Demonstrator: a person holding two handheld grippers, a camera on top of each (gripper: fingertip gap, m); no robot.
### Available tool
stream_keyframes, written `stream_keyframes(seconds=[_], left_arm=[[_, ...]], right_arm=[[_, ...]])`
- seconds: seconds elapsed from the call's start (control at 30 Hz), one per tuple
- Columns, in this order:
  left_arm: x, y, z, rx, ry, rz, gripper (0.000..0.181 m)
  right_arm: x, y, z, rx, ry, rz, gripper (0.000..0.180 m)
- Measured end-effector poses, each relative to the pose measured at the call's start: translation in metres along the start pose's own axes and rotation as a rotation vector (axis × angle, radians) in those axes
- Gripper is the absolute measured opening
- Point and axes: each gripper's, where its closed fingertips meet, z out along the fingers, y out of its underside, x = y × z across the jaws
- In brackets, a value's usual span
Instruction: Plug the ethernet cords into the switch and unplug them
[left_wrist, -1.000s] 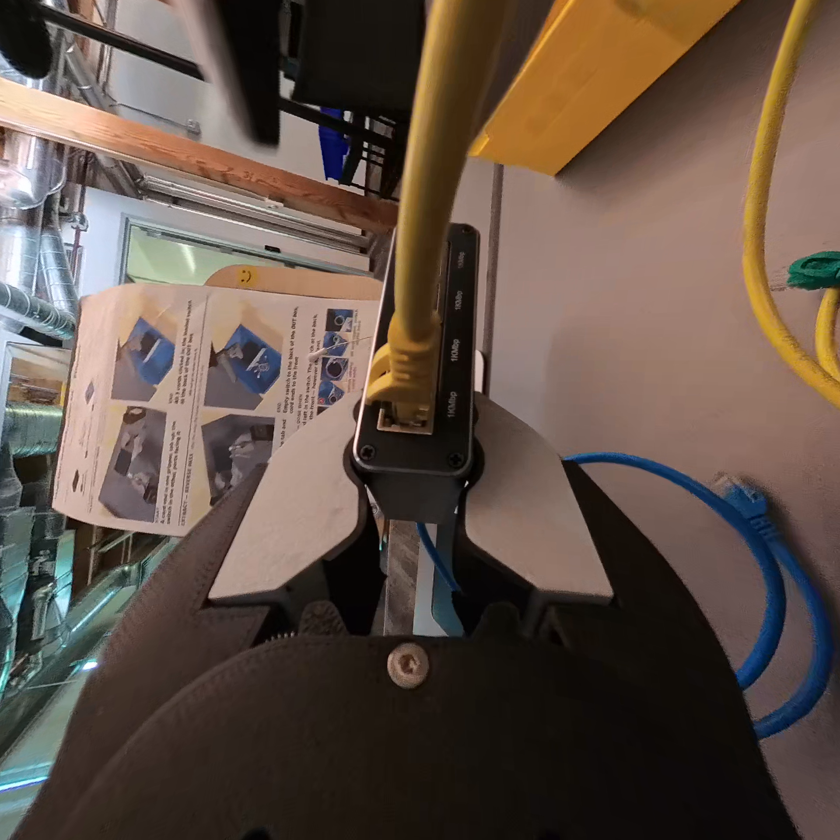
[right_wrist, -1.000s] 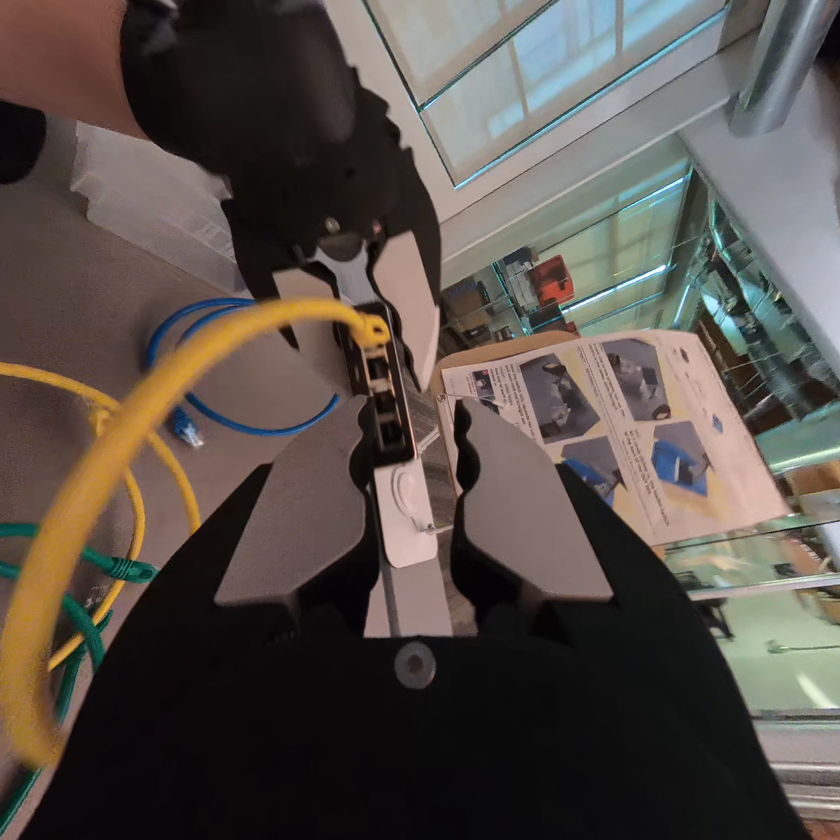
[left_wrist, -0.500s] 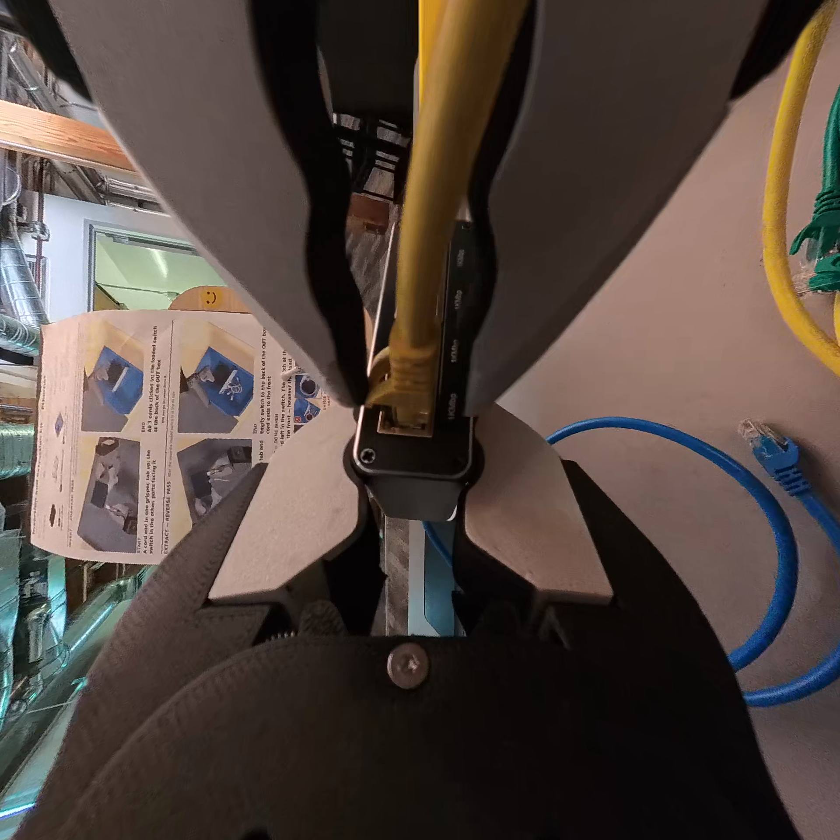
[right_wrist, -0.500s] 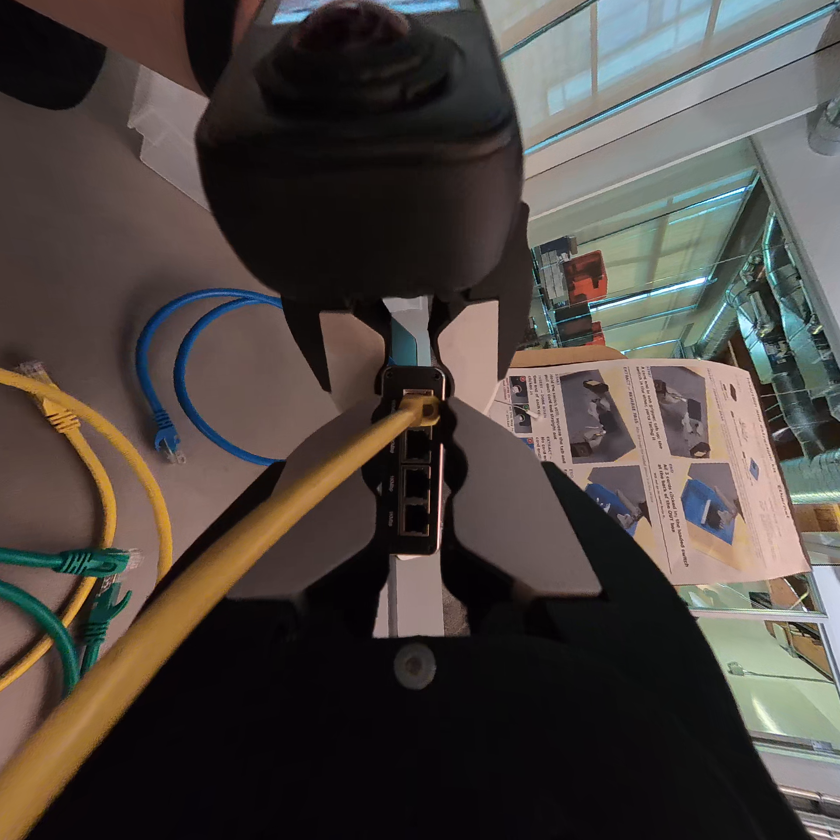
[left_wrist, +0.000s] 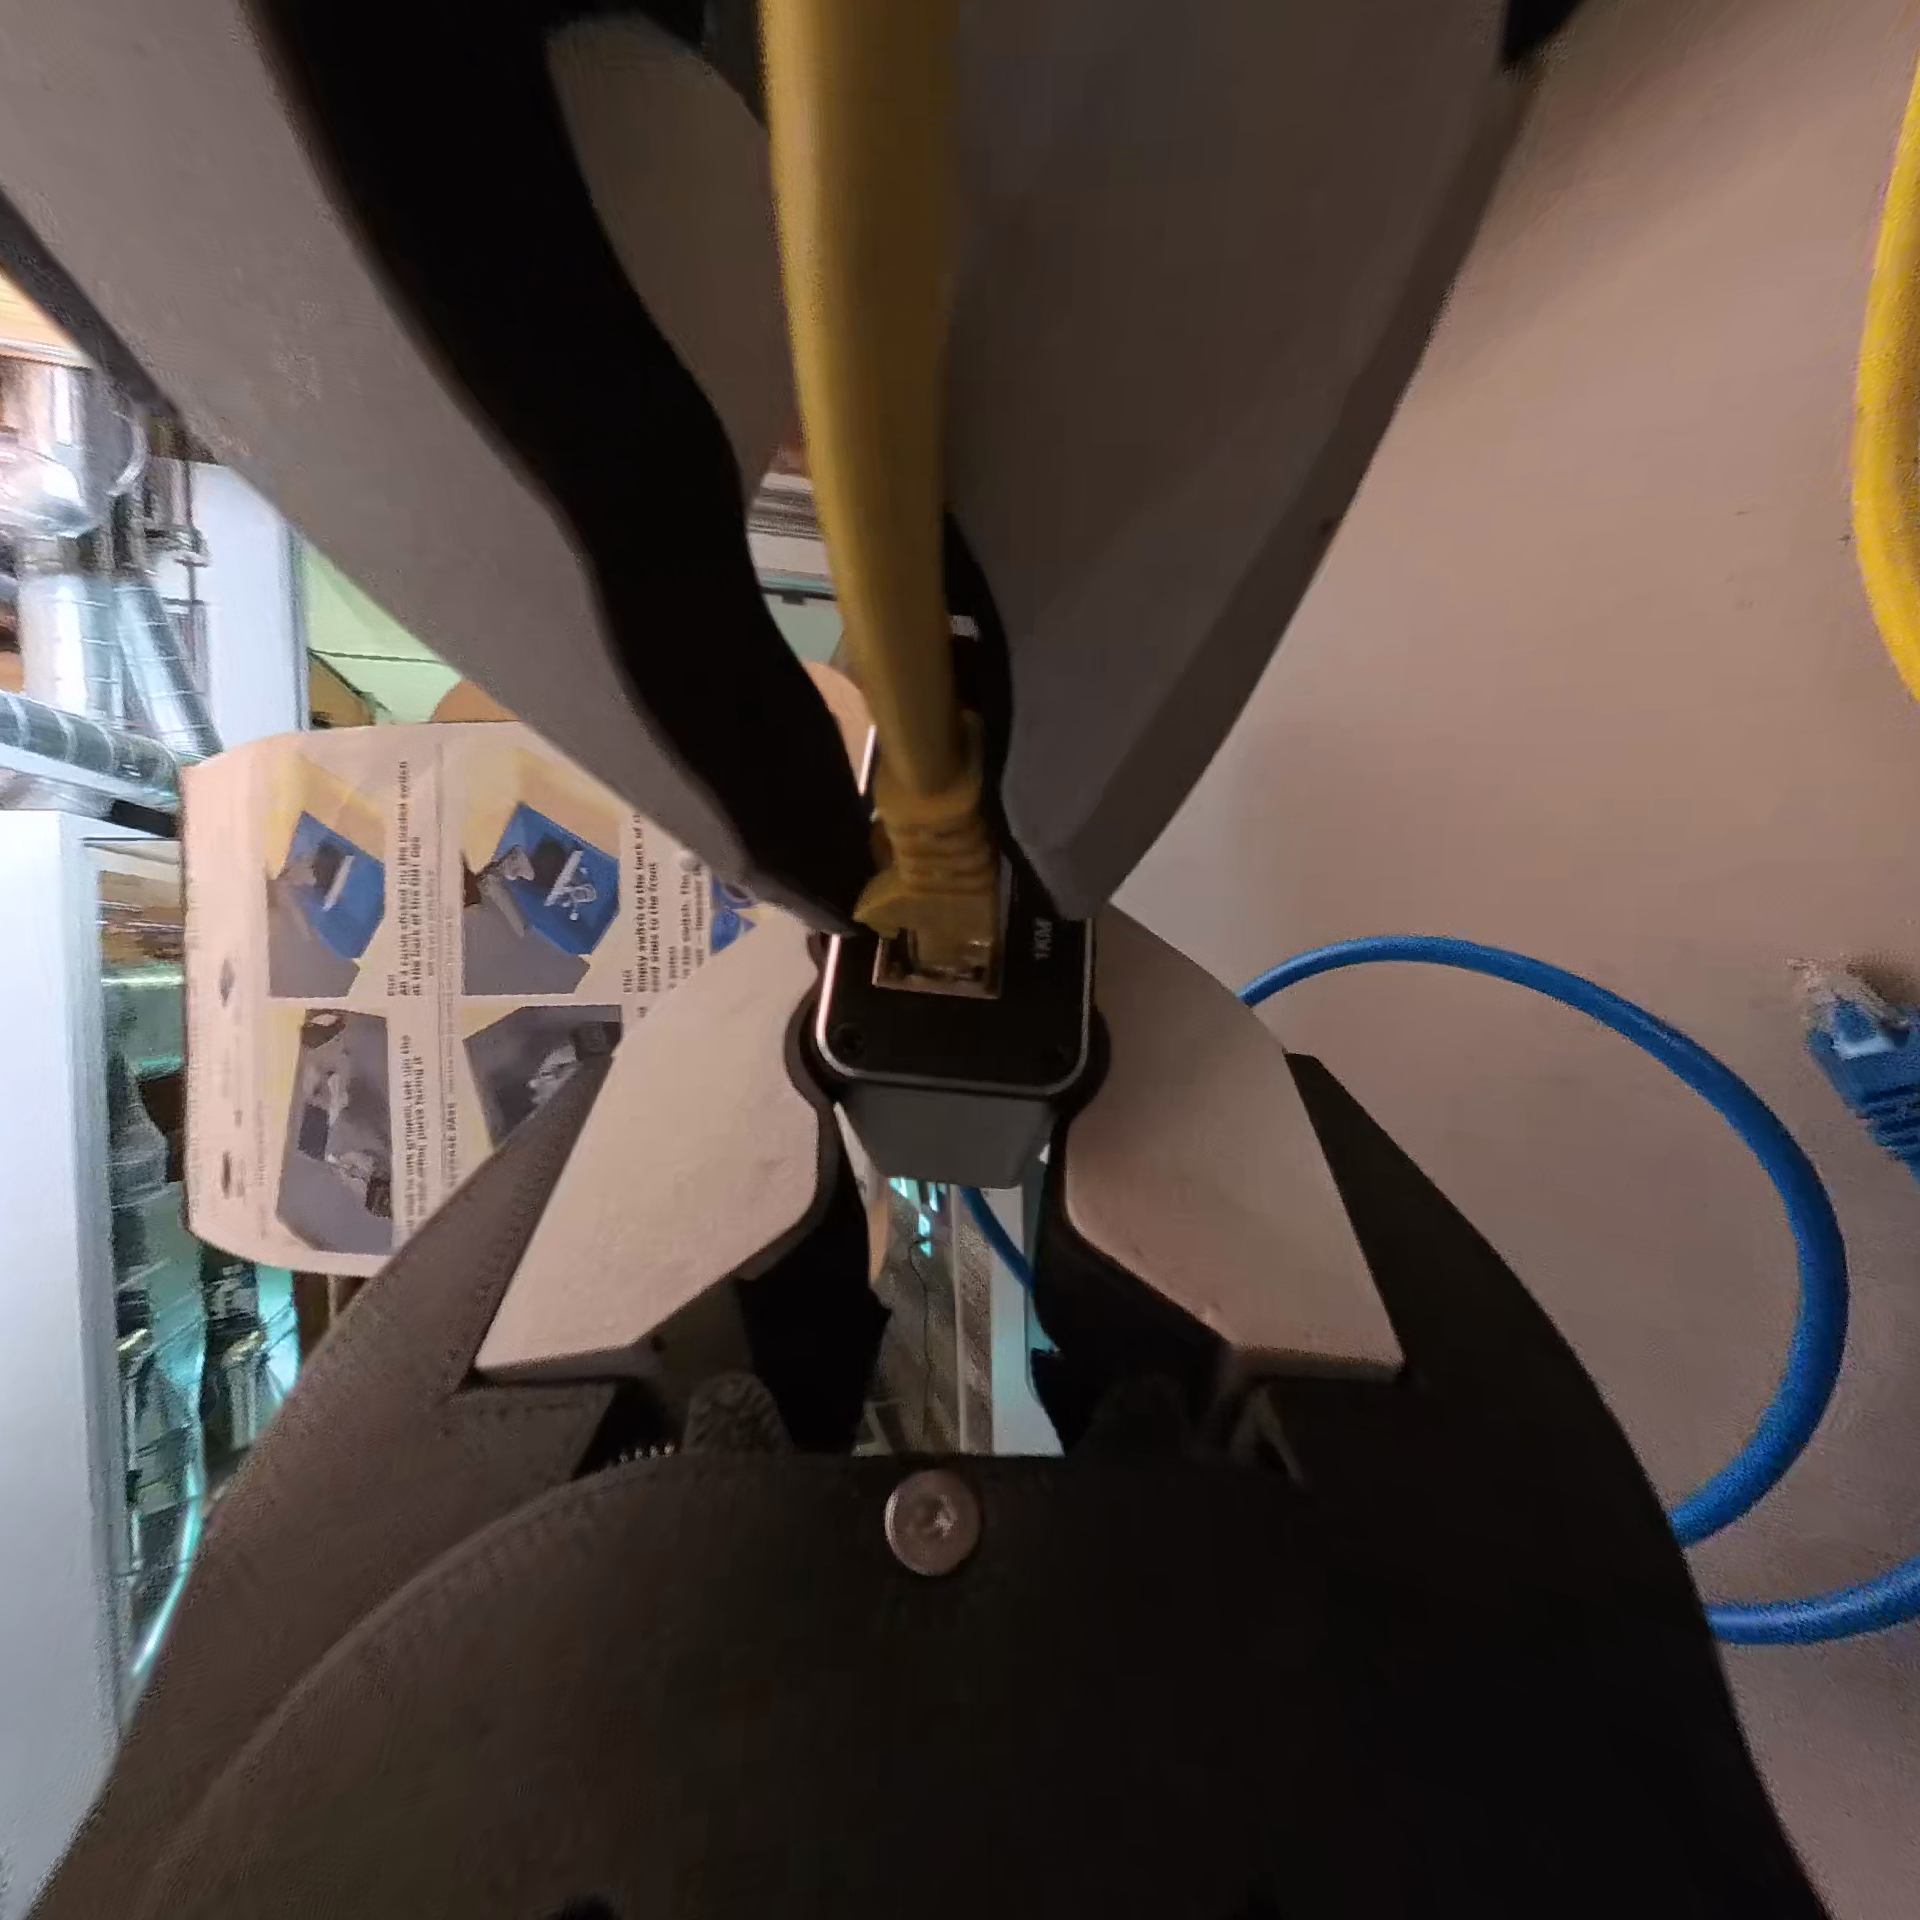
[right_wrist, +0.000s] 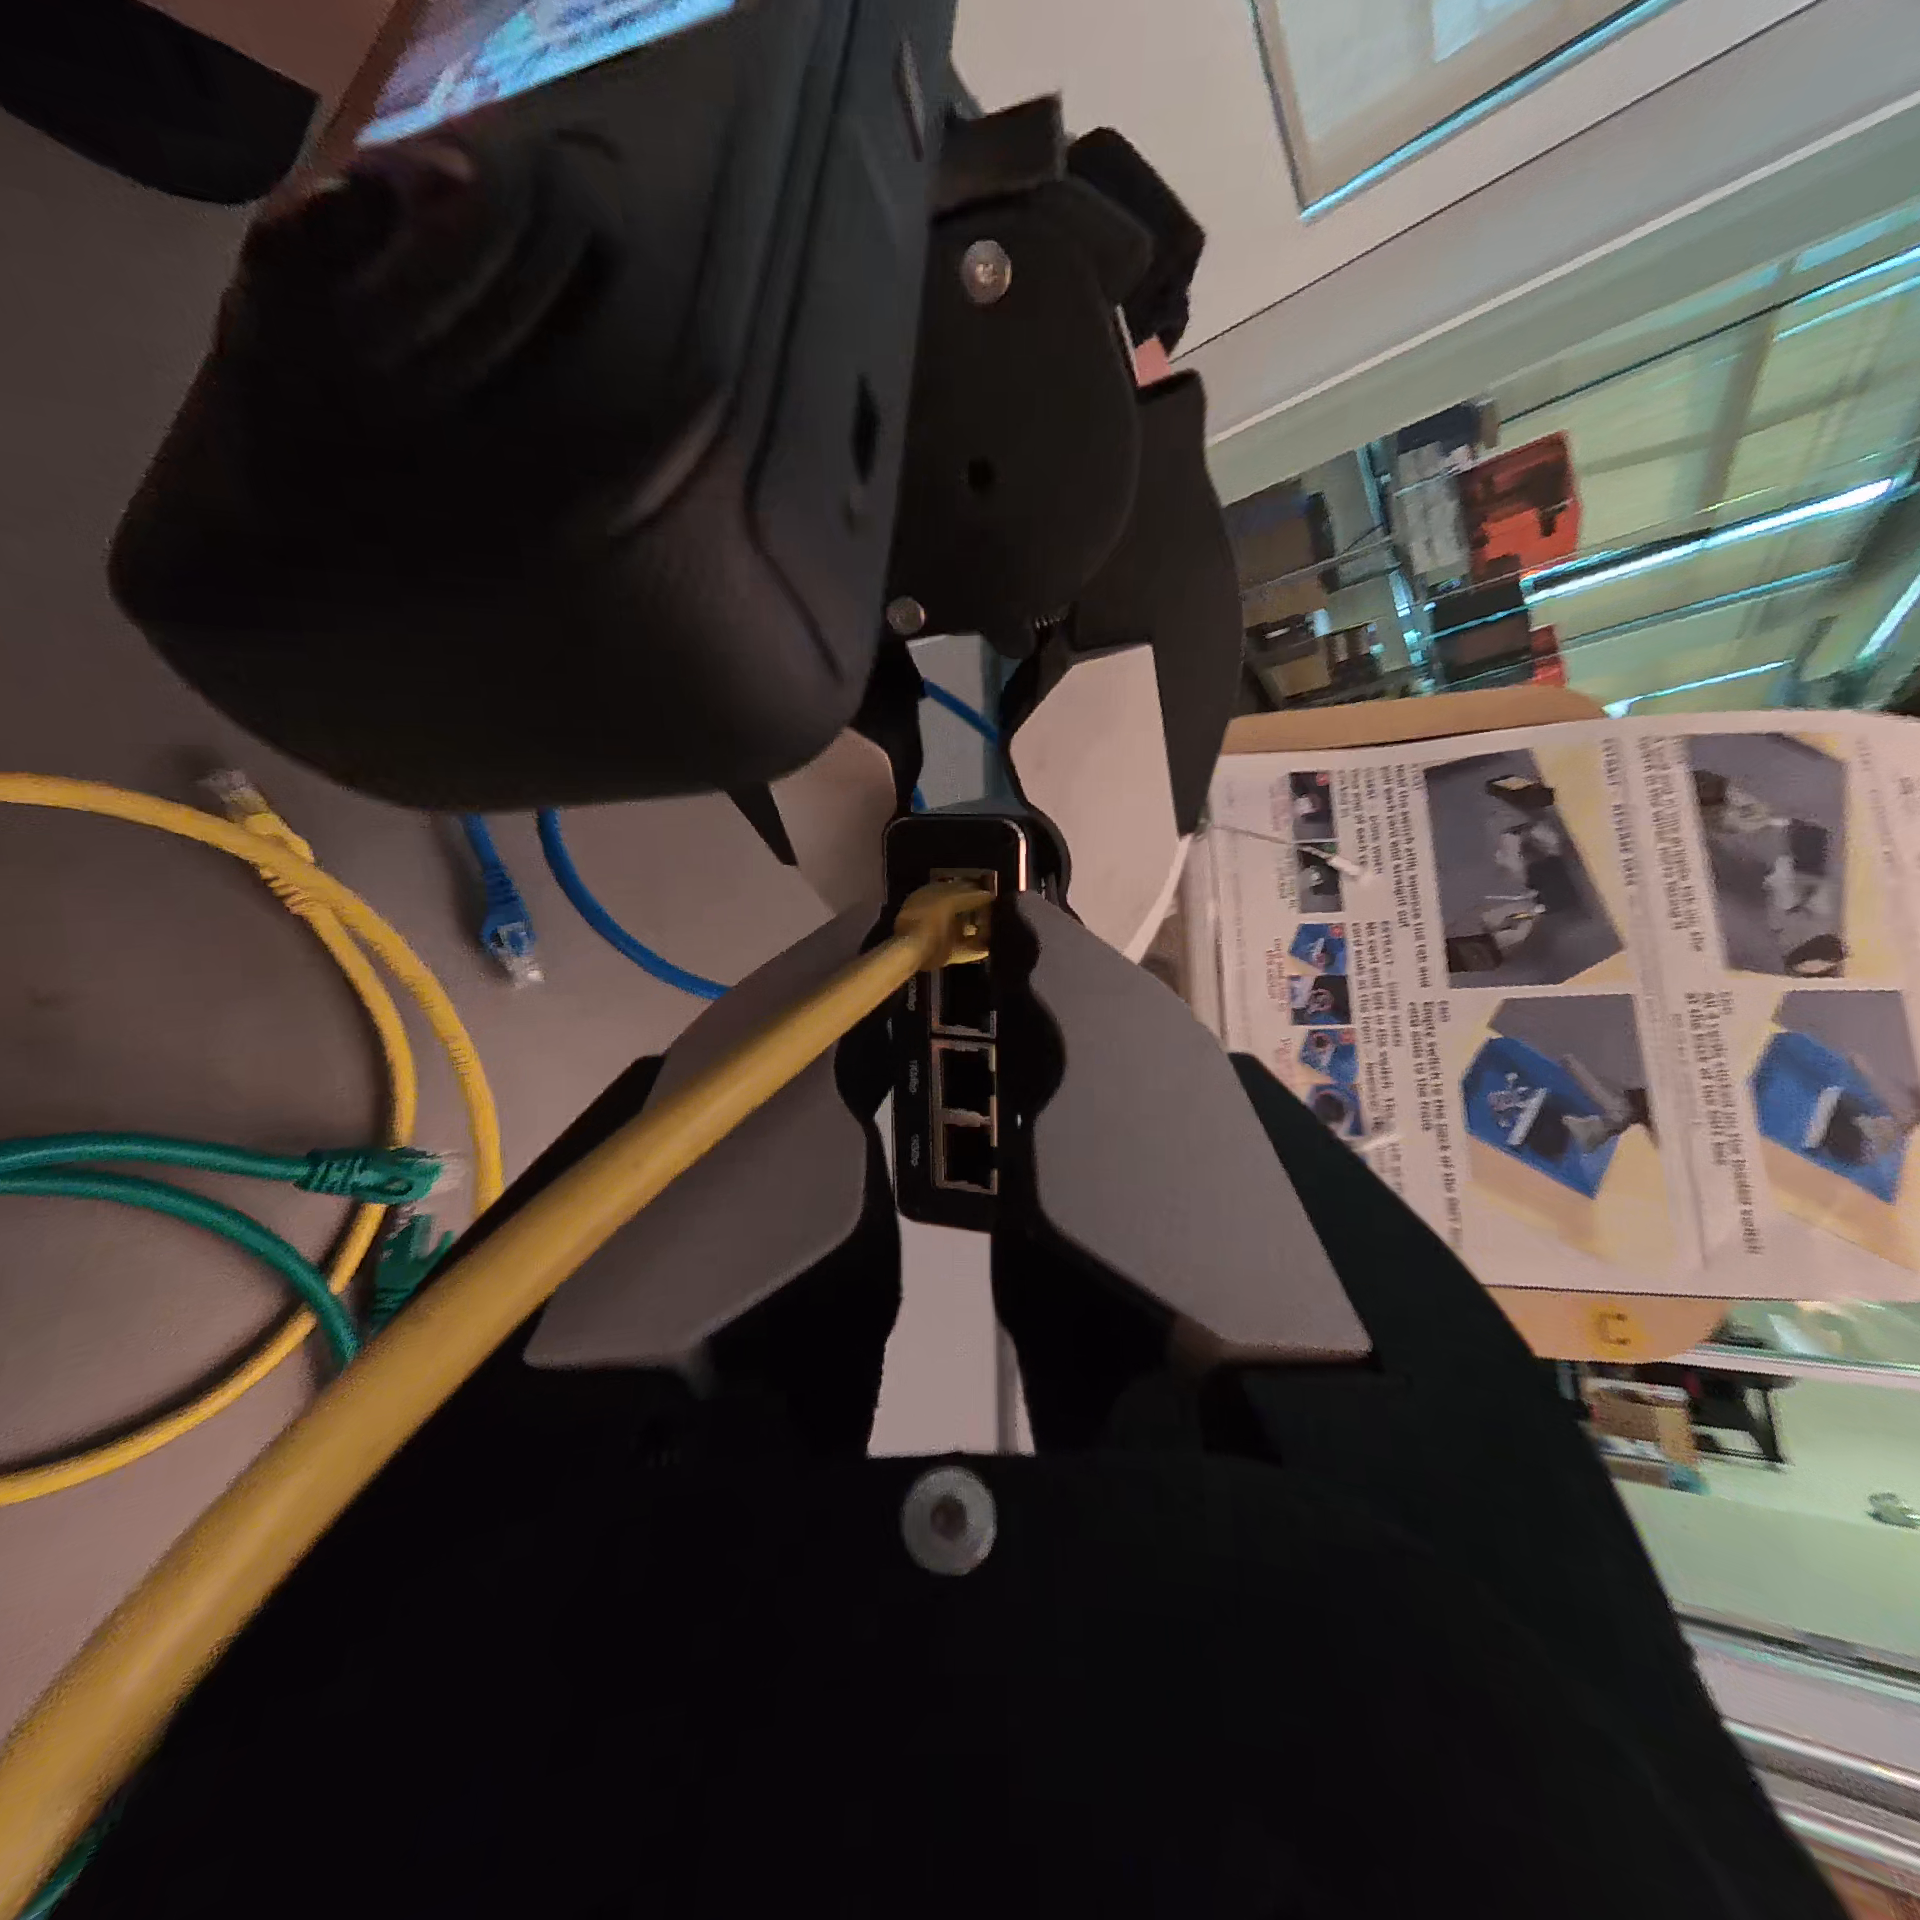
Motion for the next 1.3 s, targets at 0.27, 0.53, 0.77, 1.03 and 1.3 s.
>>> stream_keyframes(seconds=[0.27,0.53,0.77,1.03,1.3], left_arm=[[0.008,0.001,0.010,0.004,0.026,-0.007,0.037],[0.014,0.008,0.015,-0.015,0.042,-0.003,0.037],[0.002,0.005,0.003,-0.024,0.052,-0.040,0.036],[-0.003,0.004,0.000,-0.015,0.023,-0.047,0.037],[-0.003,0.004,-0.001,-0.010,0.037,-0.064,0.036]], right_arm=[[-0.004,0.009,0.003,-0.029,-0.066,0.096,0.016],[-0.008,0.015,0.010,-0.040,-0.089,0.156,0.017],[0.006,0.004,0.003,0.046,0.016,0.032,0.016],[0.009,0.001,0.000,0.025,0.077,-0.055,0.015],[0.010,-0.003,0.000,0.034,0.115,-0.102,0.016]])
